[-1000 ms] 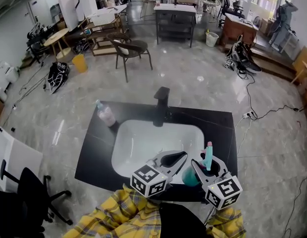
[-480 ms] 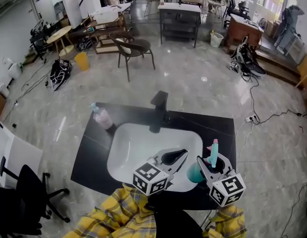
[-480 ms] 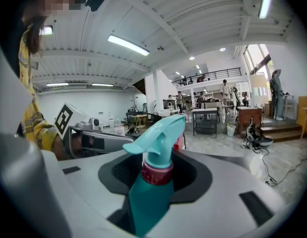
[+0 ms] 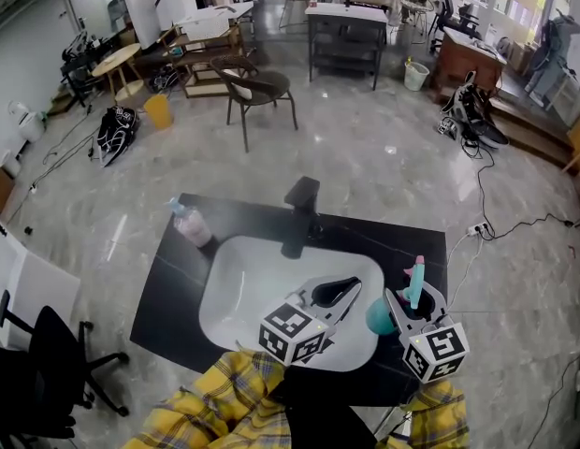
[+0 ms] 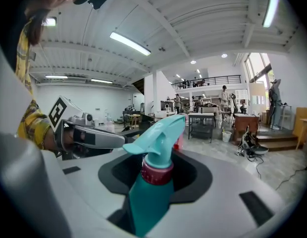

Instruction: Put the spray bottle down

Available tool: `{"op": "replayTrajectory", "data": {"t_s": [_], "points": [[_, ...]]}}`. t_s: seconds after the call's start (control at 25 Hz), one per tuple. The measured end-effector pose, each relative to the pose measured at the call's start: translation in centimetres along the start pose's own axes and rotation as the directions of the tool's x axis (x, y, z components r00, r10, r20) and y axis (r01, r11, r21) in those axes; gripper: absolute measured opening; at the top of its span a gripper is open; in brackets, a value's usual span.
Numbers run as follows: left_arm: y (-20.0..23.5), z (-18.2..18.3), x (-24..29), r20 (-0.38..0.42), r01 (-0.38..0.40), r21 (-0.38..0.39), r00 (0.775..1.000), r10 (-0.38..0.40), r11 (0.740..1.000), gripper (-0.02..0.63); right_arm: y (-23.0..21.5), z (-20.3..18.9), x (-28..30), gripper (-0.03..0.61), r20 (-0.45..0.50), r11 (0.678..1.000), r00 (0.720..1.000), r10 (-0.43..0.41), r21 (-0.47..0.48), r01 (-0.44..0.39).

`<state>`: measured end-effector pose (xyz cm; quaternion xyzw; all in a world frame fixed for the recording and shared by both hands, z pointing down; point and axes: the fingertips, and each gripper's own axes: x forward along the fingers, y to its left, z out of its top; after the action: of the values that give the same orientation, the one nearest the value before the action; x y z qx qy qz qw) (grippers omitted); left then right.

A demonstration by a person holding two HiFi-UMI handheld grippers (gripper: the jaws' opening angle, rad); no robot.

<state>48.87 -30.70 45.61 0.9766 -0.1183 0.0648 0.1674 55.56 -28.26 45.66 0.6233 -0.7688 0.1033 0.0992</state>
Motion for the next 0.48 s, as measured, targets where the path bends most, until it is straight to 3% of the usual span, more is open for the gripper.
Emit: {"op": "replayTrajectory", "data": {"t_s": [0.48], "points": [[1.0, -0.7, 3.1, -0.015, -0.029, 0.058, 0.999, 0.030, 0.998, 0.023, -3.6, -0.1, 2.5, 0.153, 0.003, 0.993, 1.000, -0.031, -0.118, 0.031]]}}
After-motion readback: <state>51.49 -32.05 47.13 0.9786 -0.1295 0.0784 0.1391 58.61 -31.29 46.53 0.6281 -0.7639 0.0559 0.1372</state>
